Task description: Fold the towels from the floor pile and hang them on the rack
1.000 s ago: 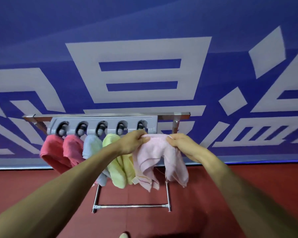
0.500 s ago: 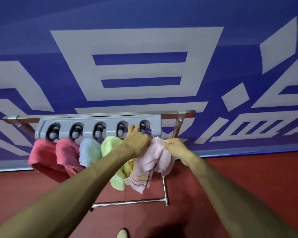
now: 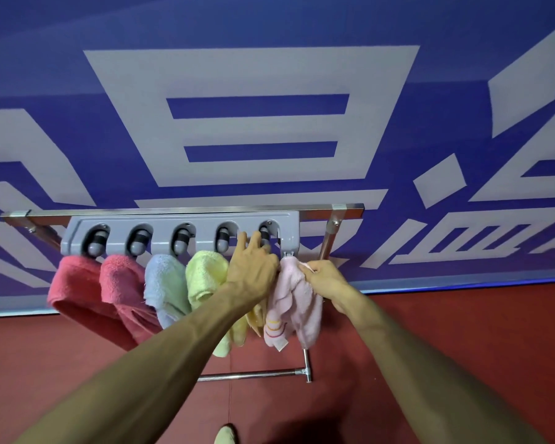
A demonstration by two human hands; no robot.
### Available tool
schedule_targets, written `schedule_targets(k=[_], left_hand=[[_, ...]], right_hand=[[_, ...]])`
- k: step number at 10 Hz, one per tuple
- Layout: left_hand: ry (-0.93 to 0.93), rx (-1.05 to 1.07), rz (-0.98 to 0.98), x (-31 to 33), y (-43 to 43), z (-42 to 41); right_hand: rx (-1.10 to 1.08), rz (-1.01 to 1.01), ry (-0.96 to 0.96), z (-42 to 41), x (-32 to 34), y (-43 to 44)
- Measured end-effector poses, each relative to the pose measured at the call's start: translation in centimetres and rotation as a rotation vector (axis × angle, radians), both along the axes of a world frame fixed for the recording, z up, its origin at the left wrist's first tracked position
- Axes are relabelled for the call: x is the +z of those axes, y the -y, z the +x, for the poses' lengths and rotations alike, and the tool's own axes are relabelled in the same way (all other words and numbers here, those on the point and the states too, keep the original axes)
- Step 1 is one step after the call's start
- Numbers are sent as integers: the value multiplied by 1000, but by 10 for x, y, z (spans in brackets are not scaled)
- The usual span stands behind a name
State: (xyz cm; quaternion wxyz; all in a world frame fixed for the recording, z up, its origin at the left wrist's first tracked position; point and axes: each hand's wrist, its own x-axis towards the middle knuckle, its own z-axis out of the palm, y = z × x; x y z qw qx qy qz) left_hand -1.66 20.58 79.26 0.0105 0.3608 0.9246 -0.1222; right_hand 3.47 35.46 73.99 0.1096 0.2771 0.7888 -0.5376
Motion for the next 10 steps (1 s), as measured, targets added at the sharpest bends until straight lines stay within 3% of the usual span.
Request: schedule_targets(k=[2, 5, 7, 8, 10], left_hand=[[-25, -24, -34, -2, -8, 1], [-28, 3, 193, 0, 15, 2], [-41, -18, 242, 2, 24, 4], [-17, 12, 272, 1, 25, 4], [204, 101, 491, 47, 30, -13]], right_hand=[[-37, -36, 13, 0, 1, 1], [-15, 29, -12, 3, 15, -2], [-29, 78, -12, 2, 24, 1], [-53, 68, 4, 3, 28, 2], [-3, 307, -128, -4, 89, -2]])
